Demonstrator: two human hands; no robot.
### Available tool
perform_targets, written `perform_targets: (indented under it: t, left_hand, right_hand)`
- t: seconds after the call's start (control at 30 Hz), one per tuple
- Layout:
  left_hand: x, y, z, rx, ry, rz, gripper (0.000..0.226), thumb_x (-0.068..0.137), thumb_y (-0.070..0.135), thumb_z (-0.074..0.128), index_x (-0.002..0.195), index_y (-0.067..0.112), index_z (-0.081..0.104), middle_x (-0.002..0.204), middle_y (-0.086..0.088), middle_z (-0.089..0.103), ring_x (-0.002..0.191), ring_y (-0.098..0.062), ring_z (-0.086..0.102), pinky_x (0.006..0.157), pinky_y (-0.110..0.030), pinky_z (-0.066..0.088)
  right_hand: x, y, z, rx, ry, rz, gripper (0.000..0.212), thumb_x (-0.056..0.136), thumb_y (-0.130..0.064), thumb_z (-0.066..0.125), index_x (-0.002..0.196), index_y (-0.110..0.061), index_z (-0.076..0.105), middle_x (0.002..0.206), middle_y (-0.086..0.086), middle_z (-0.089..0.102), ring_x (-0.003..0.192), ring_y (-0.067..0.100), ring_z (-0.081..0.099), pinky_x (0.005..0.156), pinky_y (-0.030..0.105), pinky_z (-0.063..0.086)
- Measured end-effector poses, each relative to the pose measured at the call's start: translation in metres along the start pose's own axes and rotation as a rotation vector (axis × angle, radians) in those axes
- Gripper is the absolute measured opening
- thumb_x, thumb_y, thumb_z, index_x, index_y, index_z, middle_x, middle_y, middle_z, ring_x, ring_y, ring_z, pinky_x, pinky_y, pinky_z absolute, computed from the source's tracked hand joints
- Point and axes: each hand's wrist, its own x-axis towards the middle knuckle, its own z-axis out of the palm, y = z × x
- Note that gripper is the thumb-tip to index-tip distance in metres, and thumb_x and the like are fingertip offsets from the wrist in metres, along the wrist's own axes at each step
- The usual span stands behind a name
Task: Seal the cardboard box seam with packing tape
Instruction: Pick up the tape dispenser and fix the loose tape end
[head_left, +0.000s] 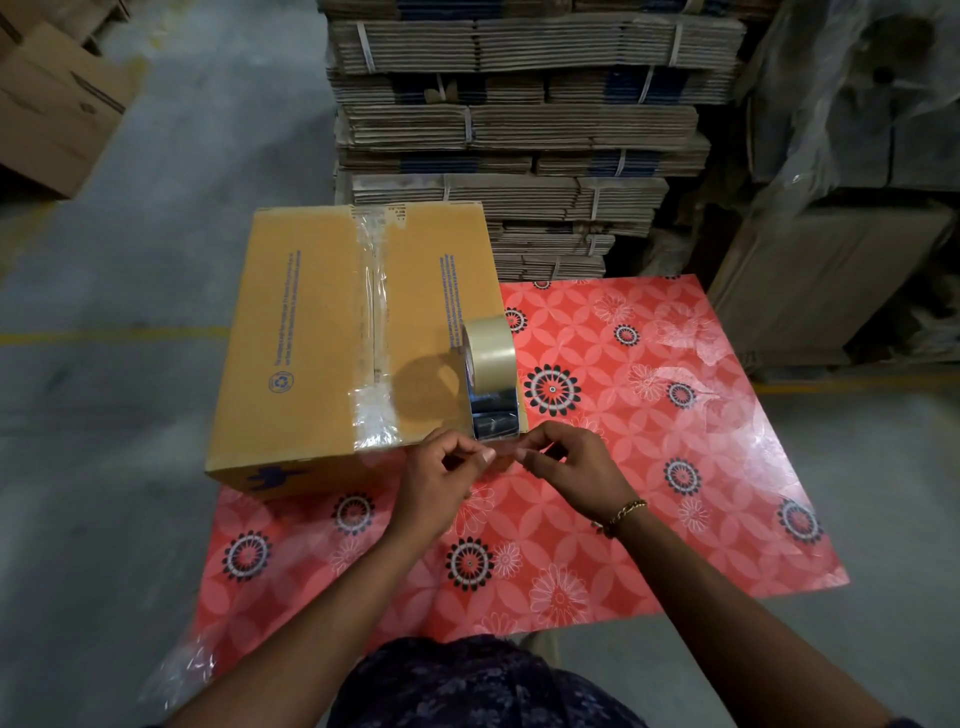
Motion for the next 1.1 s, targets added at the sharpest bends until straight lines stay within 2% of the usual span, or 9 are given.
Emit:
perform_targets:
  t: [0.13, 0.23, 0.33, 0.53, 0.6, 0.7, 0.87, 1.0, 1.1]
  left_hand:
    - [0.0, 0.008, 0.005, -0.148, 0.036, -0.16, 0.009, 0.089, 0.016, 0.075, 0.081, 0.017, 0.072, 0.076, -0.001, 0.073, 0.065, -0.015, 0.068, 0.053, -0.031, 0.055]
    - [-0.001, 0.015, 0.009, -0.218, 0.076, -0.239, 0.012, 0.089, 0.021, 0.076, 0.085, 0.01, 0.072, 0.082, -0.012, 0.076, 0.064, -0.019, 0.072, 0.048, -0.026, 0.053]
    - [-0.003, 0.021, 0.013, -0.259, 0.103, -0.294, 0.02, 0.089, 0.021, 0.075, 0.089, 0.001, 0.07, 0.076, -0.009, 0.076, 0.06, -0.015, 0.073, 0.047, -0.025, 0.052]
    - [-0.003, 0.027, 0.023, -0.318, 0.156, -0.31, 0.017, 0.091, 0.01, 0.071, 0.077, 0.008, 0.06, 0.063, 0.001, 0.073, 0.058, -0.012, 0.072, 0.046, -0.025, 0.051]
    - [-0.003, 0.027, 0.027, -0.335, 0.185, -0.309, 0.017, 0.091, 0.006, 0.069, 0.078, 0.008, 0.059, 0.061, 0.001, 0.072, 0.057, -0.014, 0.072, 0.045, -0.024, 0.051]
    - [-0.002, 0.027, 0.027, -0.373, 0.207, -0.305, 0.014, 0.091, 0.004, 0.068, 0.081, 0.006, 0.058, 0.064, -0.002, 0.07, 0.054, -0.015, 0.067, 0.045, -0.024, 0.05]
    - [-0.004, 0.028, 0.029, -0.415, 0.176, -0.313, 0.015, 0.093, 0.008, 0.069, 0.087, 0.005, 0.056, 0.072, -0.012, 0.07, 0.055, -0.013, 0.067, 0.045, -0.022, 0.049]
    - [-0.004, 0.024, 0.028, -0.434, 0.166, -0.317, 0.018, 0.092, 0.013, 0.072, 0.088, 0.007, 0.056, 0.082, -0.024, 0.075, 0.074, -0.029, 0.076, 0.047, -0.023, 0.049]
    - [-0.003, 0.025, 0.028, -0.414, 0.165, -0.323, 0.015, 0.092, 0.011, 0.071, 0.089, 0.006, 0.058, 0.074, -0.017, 0.075, 0.068, -0.024, 0.073, 0.047, -0.023, 0.05]
  right_hand:
    - [0.008, -0.007, -0.004, 0.031, -0.039, 0.064, 0.006, 0.085, -0.014, 0.068, 0.08, -0.014, 0.071, 0.07, -0.005, 0.069, 0.063, 0.012, 0.063, 0.058, 0.027, 0.045]
    - [0.012, -0.013, -0.007, 0.033, -0.051, 0.097, 0.008, 0.082, -0.014, 0.066, 0.076, -0.018, 0.071, 0.066, -0.005, 0.068, 0.064, 0.025, 0.066, 0.055, 0.027, 0.046]
    - [0.014, -0.016, -0.008, 0.012, -0.062, 0.126, 0.007, 0.083, -0.011, 0.066, 0.08, -0.011, 0.072, 0.068, 0.006, 0.071, 0.069, 0.031, 0.07, 0.049, 0.023, 0.048]
    - [0.015, -0.021, -0.006, 0.035, -0.073, 0.191, 0.006, 0.084, -0.012, 0.066, 0.084, -0.01, 0.071, 0.078, 0.017, 0.074, 0.064, 0.019, 0.068, 0.044, 0.023, 0.048]
    - [0.013, -0.021, -0.006, 0.12, -0.022, 0.22, 0.009, 0.083, -0.014, 0.068, 0.091, -0.01, 0.067, 0.08, 0.015, 0.075, 0.063, 0.022, 0.069, 0.042, 0.025, 0.047]
    - [0.005, -0.021, -0.004, 0.382, 0.097, 0.364, 0.031, 0.082, -0.027, 0.074, 0.104, -0.012, 0.057, 0.088, 0.01, 0.076, 0.062, 0.022, 0.065, 0.044, 0.024, 0.042]
    - [-0.003, -0.021, 0.019, 0.551, -0.071, 0.509, 0.048, 0.083, -0.053, 0.071, 0.103, -0.009, 0.067, 0.087, 0.002, 0.073, 0.06, 0.014, 0.062, 0.046, 0.021, 0.042]
    - [-0.001, -0.021, 0.028, 0.639, 0.018, 0.556, 0.046, 0.084, -0.047, 0.073, 0.101, -0.004, 0.07, 0.081, 0.005, 0.069, 0.052, 0.011, 0.057, 0.045, 0.019, 0.037]
    - [-0.003, -0.019, 0.03, 0.654, 0.025, 0.524, 0.037, 0.084, -0.041, 0.075, 0.094, -0.006, 0.074, 0.078, 0.006, 0.069, 0.05, 0.011, 0.055, 0.043, 0.019, 0.036]
